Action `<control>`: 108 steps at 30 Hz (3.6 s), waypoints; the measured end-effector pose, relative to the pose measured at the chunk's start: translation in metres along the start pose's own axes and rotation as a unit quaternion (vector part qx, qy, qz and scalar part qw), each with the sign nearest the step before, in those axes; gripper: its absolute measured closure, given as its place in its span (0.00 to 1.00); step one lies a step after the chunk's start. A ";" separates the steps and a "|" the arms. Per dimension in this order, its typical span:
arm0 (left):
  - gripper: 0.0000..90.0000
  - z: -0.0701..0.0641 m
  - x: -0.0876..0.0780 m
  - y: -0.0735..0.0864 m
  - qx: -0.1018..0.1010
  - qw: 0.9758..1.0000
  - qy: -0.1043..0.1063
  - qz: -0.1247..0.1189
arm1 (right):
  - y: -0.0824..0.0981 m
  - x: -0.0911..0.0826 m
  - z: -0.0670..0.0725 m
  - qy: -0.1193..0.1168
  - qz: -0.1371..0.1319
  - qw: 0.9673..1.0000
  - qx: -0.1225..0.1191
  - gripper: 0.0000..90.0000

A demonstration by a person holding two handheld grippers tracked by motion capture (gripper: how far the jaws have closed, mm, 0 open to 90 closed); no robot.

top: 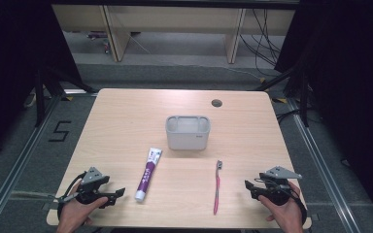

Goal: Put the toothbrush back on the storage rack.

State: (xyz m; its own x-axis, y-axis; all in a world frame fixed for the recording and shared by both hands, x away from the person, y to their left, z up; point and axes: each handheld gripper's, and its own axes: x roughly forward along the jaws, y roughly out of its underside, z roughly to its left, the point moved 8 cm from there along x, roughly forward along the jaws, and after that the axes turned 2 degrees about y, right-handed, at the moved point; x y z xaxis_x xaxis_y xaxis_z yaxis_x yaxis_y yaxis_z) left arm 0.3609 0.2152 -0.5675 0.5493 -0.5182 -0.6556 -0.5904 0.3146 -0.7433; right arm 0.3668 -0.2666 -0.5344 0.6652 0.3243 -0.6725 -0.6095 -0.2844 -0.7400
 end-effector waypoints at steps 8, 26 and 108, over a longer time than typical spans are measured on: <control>0.22 -0.001 0.000 0.000 0.001 1.000 0.000 0.002 | -0.007 0.000 0.015 -0.018 0.012 1.000 -0.015 0.46; 0.22 -0.002 -0.001 0.001 0.005 1.000 0.003 0.004 | -0.017 0.016 0.066 -0.068 0.048 0.995 -0.052 0.50; 0.22 -0.004 -0.001 -0.001 0.009 1.000 0.009 -0.001 | -0.023 0.055 0.073 -0.080 0.323 0.912 -0.239 0.92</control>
State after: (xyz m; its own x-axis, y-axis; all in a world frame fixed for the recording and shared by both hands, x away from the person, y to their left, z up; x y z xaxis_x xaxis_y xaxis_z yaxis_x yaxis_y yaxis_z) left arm 0.3592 0.2121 -0.5655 0.5395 -0.5323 -0.6524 -0.5787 0.3285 -0.7465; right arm 0.3863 -0.1764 -0.5539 0.1382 0.0662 -0.9882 -0.5689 -0.8114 -0.1340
